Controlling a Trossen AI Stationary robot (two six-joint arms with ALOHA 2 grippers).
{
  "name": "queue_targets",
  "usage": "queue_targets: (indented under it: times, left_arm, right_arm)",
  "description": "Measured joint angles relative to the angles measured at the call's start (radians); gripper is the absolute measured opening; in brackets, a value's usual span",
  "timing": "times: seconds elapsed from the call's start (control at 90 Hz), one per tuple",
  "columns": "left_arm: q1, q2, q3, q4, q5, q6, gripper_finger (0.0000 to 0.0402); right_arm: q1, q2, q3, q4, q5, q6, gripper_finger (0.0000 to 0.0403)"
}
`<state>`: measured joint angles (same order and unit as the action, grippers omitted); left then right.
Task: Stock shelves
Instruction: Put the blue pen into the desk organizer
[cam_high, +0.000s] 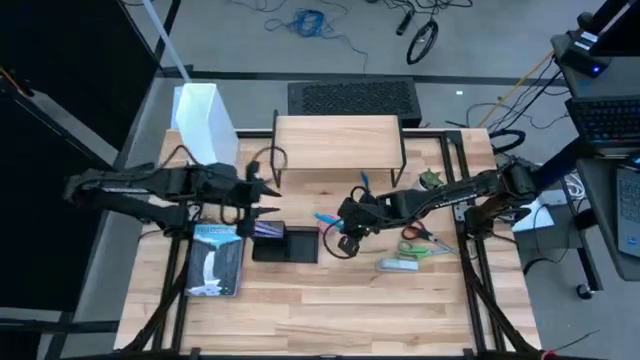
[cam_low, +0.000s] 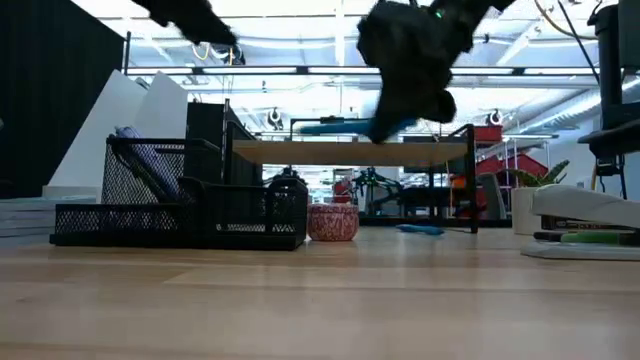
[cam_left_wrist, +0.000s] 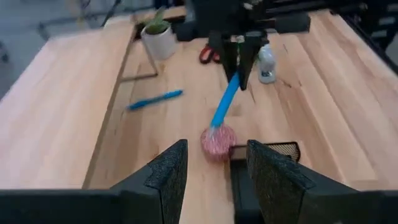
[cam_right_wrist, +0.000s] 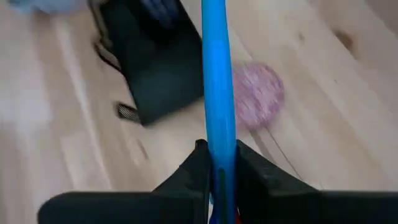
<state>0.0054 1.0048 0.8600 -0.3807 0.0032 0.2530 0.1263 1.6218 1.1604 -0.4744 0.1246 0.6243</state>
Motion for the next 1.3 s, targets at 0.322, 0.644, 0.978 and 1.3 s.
queue_targets:
  times: [0.322,0.644,0.978,1.3]
  left_arm:
    - [-0.055,0.25,0.0,0.196,-0.046,0.227,0.0151]
    - [-0.069,0.424,0.0,0.351,-0.094,0.313,0.0151]
    - [-0.069,0.475,0.0,0.377,-0.096,0.313,0.0113]
    - [-0.08,0.476,0.0,0.435,-0.097,0.314,0.0058]
  right_arm:
    - [0.004,0.0,0.006,0.057,-0.025,0.065,0.0028]
    - [0.021,-0.001,0.007,0.089,-0.027,0.071,0.0029]
    - [0.02,-0.002,0.007,0.097,-0.027,0.071,0.003]
    - [0.02,-0.003,0.008,0.094,-0.029,0.072,0.0031]
